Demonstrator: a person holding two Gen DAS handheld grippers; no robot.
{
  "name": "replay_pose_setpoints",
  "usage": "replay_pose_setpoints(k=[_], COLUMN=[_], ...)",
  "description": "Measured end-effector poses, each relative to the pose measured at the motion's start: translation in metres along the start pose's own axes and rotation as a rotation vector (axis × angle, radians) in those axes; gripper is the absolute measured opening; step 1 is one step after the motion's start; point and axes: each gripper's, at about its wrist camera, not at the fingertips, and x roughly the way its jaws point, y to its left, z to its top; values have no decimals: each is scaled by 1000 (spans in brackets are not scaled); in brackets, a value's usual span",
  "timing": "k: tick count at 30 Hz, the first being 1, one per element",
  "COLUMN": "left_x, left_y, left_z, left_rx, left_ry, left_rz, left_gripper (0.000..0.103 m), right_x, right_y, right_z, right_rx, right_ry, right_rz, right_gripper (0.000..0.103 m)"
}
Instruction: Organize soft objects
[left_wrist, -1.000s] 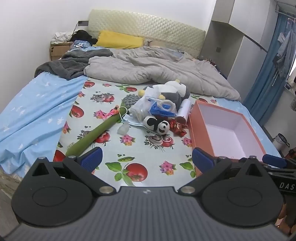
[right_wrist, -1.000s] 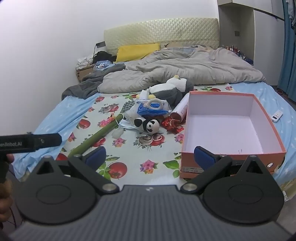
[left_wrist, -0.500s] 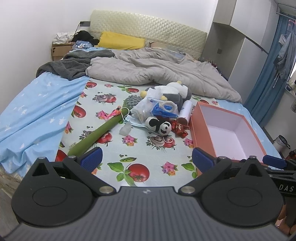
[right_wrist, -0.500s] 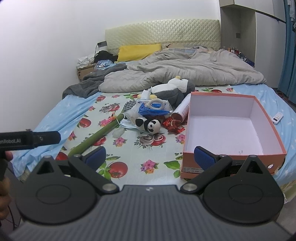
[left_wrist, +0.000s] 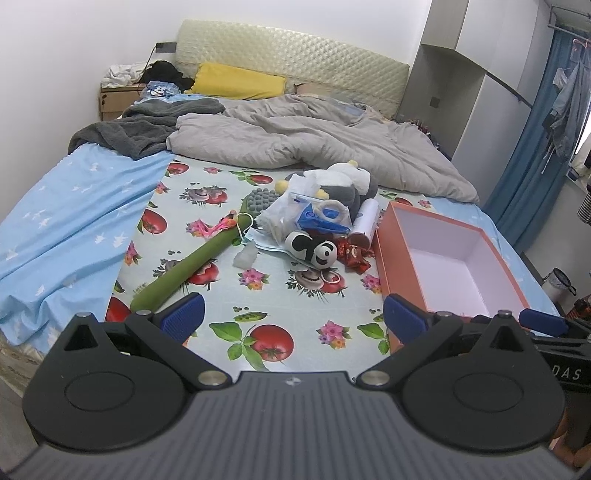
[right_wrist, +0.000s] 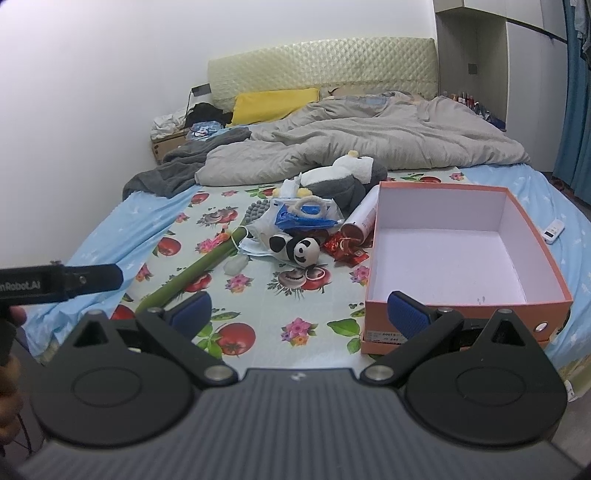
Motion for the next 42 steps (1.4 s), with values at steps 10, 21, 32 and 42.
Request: replay_pose_setpoints(k=[10,21,32,42], left_x=[-1,-2,-3,2], left_y=[-5,-5,-2,1], left_z=[-2,-2,-5,-8], left_rx=[8,9,21,7], left_ry=[-11,-13,-17,-7], left_rz=[-11,-12,-21,-18], left_gripper=[103,103,103,103], right_x=[3,3,5,5], right_y=[-3,-3,-5,-10], right_z=[-4,-3,-5,-5], right_rx=[33,35,61,83], right_ry=[10,16,24,31], right_rz=[-14,-5,3,23], right_gripper=[103,103,103,103])
